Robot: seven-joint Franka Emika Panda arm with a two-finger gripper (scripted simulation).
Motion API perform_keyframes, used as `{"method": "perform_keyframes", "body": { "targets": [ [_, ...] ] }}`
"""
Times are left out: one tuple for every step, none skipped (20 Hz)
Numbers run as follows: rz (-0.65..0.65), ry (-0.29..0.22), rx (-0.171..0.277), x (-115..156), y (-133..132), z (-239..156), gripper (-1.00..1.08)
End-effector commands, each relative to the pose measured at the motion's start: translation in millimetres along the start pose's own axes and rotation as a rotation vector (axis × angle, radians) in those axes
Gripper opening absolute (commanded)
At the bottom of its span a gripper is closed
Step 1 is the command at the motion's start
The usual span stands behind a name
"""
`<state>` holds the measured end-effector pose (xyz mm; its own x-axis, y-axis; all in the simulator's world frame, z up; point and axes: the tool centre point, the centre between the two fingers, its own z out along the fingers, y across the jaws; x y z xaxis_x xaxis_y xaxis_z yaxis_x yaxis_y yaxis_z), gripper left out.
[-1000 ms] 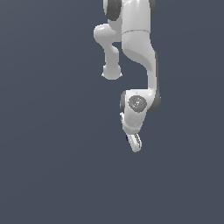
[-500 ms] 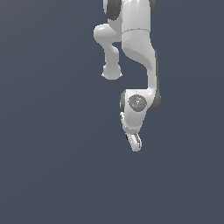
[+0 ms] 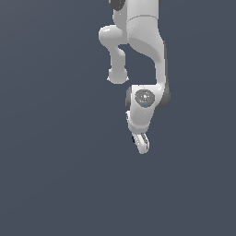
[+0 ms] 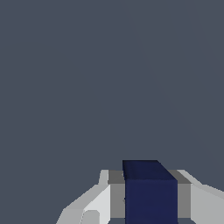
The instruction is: Pick up the object and move it to a goal position.
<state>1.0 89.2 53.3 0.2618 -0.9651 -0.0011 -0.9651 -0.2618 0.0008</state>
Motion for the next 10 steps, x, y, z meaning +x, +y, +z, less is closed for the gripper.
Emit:
{"method": "perform_keyframes", "body": {
  "targets": [
    [0.000, 0.000, 0.001, 1, 6, -16, -1.00],
    [0.000, -0.001, 0.001, 1, 8, -24, -1.00],
    [0.000, -0.001, 0.001, 1, 11, -32, -1.00],
    [0.000, -0.001, 0.001, 2, 14, -40, -1.00],
    [0.000, -0.001, 0.001, 2, 17, -49, -1.00],
    [0.001, -0.002, 0.001, 3, 20, -58, -1.00],
    [0.001, -0.002, 0.001, 3, 24, -68, -1.00],
    [0.001, -0.002, 0.001, 4, 27, -77, -1.00],
    [0.001, -0.002, 0.001, 4, 30, -86, -1.00],
    [0.001, -0.002, 0.001, 4, 33, -96, -1.00]
  ]
}}
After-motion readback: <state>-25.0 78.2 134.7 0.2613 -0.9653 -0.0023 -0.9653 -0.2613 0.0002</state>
